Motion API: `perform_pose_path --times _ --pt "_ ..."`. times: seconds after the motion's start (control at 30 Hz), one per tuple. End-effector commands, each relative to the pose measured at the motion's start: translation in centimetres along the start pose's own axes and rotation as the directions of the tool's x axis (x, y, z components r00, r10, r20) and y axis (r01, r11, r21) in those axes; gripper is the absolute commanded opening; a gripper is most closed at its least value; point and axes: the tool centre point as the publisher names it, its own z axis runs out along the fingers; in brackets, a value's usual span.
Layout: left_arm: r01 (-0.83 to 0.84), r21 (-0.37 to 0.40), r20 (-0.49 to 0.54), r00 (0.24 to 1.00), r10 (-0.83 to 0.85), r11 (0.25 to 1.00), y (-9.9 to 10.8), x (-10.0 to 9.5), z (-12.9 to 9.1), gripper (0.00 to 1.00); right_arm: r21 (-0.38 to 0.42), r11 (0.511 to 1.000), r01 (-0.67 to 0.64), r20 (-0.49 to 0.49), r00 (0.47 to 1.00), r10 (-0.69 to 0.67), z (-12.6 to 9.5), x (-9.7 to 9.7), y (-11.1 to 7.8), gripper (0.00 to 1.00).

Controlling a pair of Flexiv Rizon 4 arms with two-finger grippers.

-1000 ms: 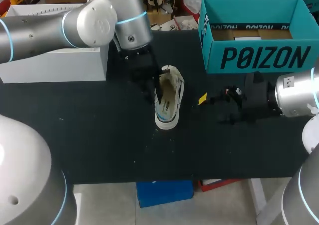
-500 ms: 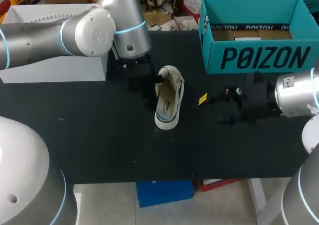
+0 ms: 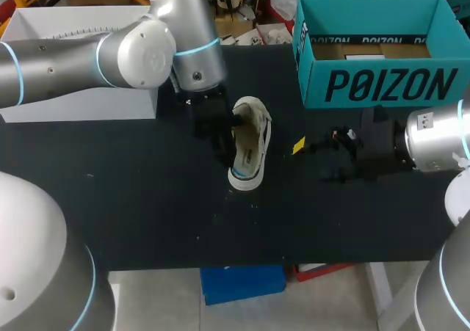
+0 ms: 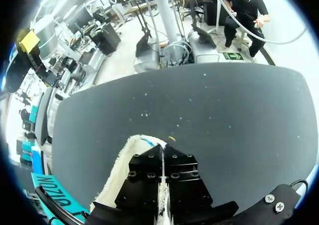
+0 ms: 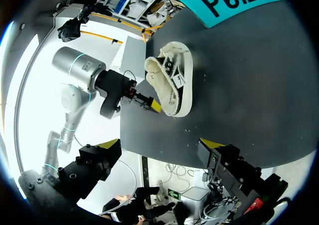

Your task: Take the shoe out of the shoebox, open the shoe tongue, remove and reinsert the insole, then place the shoe into the shoebox

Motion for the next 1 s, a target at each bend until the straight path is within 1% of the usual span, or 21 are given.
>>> perform_pose_path --times 0.03,0.13,0.3,0.4,0.47,0.6,0.83,1.0 --pt "0.004 0.014 -0.009 1.000 -0.004 1.000 0.6 -0.3 0.7 0.02 0.001 1.000 0.000 0.002 1.000 0.000 0.0 0.0 0.0 1.00" --pt "0.009 0.017 -0.012 1.000 -0.009 1.000 0.5 -0.1 0.6 0.01 0.001 1.000 0.000 0.002 1.000 0.000 0.0 0.0 0.0 1.00" --pt "0.011 0.080 -0.019 1.000 -0.010 0.997 -0.8 0.2 -0.3 0.00 0.001 1.000 0.000 0.002 1.000 0.000 0.0 0.0 0.0 1.00" --pt "0.004 0.090 -0.062 0.998 0.002 0.996 -1.6 0.6 -0.8 0.00 0.001 1.000 0.000 0.002 1.000 0.000 0.0 0.0 0.0 1.00" --pt "0.002 0.088 -0.067 0.998 0.004 0.996 -1.6 0.7 -0.9 0.00 0.001 1.000 0.000 0.002 1.000 0.000 0.0 0.0 0.0 1.00" --pt "-0.023 0.037 -0.052 0.998 0.025 0.999 -1.3 0.2 -1.2 0.00 0.001 1.000 0.000 0.002 1.000 0.000 0.0 0.0 0.0 1.00" --pt "-0.050 -0.109 -0.018 0.999 0.048 0.993 -0.2 -1.1 -0.6 0.00 0.001 1.000 0.000 0.002 1.000 0.000 0.0 0.0 0.0 1.00" --pt "-0.048 -0.152 -0.010 0.999 0.047 0.987 0.3 -1.2 -0.3 0.00 0.001 1.000 0.000 0.002 1.000 0.000 0.0 0.0 0.0 1.00"
